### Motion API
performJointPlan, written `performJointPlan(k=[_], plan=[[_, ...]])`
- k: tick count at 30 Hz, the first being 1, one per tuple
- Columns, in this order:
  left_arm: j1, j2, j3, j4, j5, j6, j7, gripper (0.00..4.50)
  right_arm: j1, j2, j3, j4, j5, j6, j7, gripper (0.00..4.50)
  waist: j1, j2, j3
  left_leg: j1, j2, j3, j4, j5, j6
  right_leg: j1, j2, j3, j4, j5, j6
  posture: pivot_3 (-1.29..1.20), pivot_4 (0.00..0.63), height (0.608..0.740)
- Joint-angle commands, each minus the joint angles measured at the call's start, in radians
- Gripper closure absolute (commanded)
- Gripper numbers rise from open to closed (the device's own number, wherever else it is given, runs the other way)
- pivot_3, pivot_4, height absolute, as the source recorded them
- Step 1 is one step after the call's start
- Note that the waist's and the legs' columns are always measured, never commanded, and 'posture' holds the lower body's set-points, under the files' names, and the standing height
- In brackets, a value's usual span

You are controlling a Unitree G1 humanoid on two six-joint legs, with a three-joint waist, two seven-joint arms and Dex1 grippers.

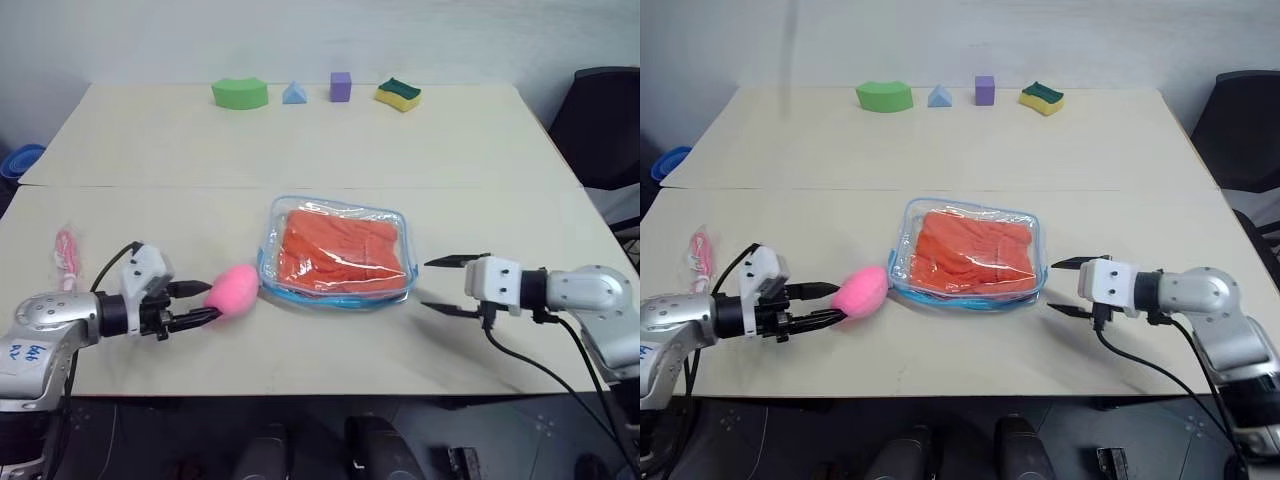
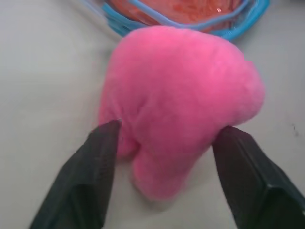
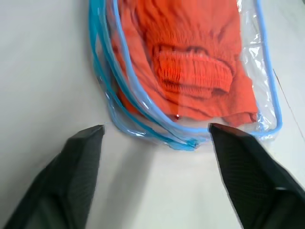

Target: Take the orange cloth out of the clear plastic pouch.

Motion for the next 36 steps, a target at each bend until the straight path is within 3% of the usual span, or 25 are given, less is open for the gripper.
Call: performJointPlan(k=[1, 3, 7, 13, 18, 22, 25, 33, 36], plan=[[-0.045, 0.117, 0.146, 0.021, -0.125, 0.096, -0.098, 1.19, 0.119, -0.073, -0.157, -0.237, 0.220, 0.245, 0.024, 0.02, 0.000, 0.000, 0.000, 0.000, 0.000, 0.000, 0.000, 0.000, 0.000, 0.000, 0.000, 0.000, 0.000, 0.000, 0.000, 0.00, 0.150, 0.740], [-0.138, 0.166, 0.134, 0.047, -0.166, 0.127, -0.128, 1.19, 0.181, -0.095, -0.217, -0.336, 0.322, 0.362, 0.015, 0.02, 0.000, 0.000, 0.000, 0.000, 0.000, -0.001, 0.000, 0.000, 0.000, 0.001, 0.000, -0.001, -0.001, 0.000, 0.000, 0.00, 0.150, 0.740], [-0.400, 0.140, -0.099, 0.018, -0.077, 0.061, -0.110, 1.19, 0.228, -0.110, -0.282, -0.467, 0.474, 0.532, -0.023, 0.02, 0.021, 0.000, 0.000, 0.004, 0.000, -0.003, 0.000, -0.001, 0.001, 0.007, -0.001, -0.002, -0.003, 0.000, 0.000, 0.00, 0.150, 0.740], [-0.544, 0.017, -0.481, 0.010, 0.234, -0.315, -0.193, 1.19, 0.235, -0.090, -0.298, -0.553, 0.533, 0.637, -0.098, 0.02, 0.022, 0.001, 0.000, 0.002, -0.001, -0.002, -0.001, 0.001, -0.003, 0.004, -0.001, -0.001, -0.005, 0.000, 0.000, 0.00, 0.150, 0.740], [-0.599, -0.059, -0.624, 0.185, 0.441, -0.629, -0.205, 1.19, 0.255, -0.068, -0.295, -0.589, 0.523, 0.660, -0.156, 0.02, 0.020, 0.000, 0.000, -0.001, 0.000, 0.002, 0.000, 0.002, -0.004, -0.001, 0.002, 0.002, -0.001, 0.000, 0.000, 0.00, 0.150, 0.740], [-0.626, -0.129, -0.639, 0.306, 0.478, -0.722, -0.190, 1.19, 0.259, -0.043, -0.291, -0.607, 0.519, 0.663, -0.197, 0.02, 0.025, 0.000, 0.000, 0.000, 0.000, 0.002, 0.002, 0.000, 0.001, 0.001, 0.002, 0.001, 0.000, 0.000, 0.000, 0.00, 0.150, 0.740], [-0.636, -0.171, -0.624, 0.360, 0.501, -0.768, -0.157, 1.79, 0.272, -0.032, -0.286, -0.625, 0.516, 0.666, -0.218, 0.00, 0.027, 0.000, 0.000, 0.000, 0.000, 0.002, 0.004, -0.001, 0.002, 0.001, 0.001, 0.001, 0.000, 0.000, 0.001, 0.00, 0.150, 0.740], [-0.646, -0.206, -0.608, 0.389, 0.530, -0.787, -0.123, 4.29, 0.285, -0.017, -0.294, -0.636, 0.529, 0.674, -0.245, 0.00, 0.032, 0.000, 0.000, -0.001, 0.000, 0.001, 0.004, 0.000, 0.000, 0.001, 0.001, 0.001, 0.000, 0.001, 0.001, 0.00, 0.150, 0.740], [-0.640, -0.219, -0.594, 0.381, 0.494, -0.743, -0.145, 4.48, 0.277, -0.020, -0.287, -0.625, 0.512, 0.668, -0.244, 0.00, 0.034, 0.000, 0.000, -0.001, 0.000, 0.001, 0.004, 0.000, 0.000, 0.001, 0.002, 0.001, 0.000, 0.001, 0.001, 0.00, 0.150, 0.740]])
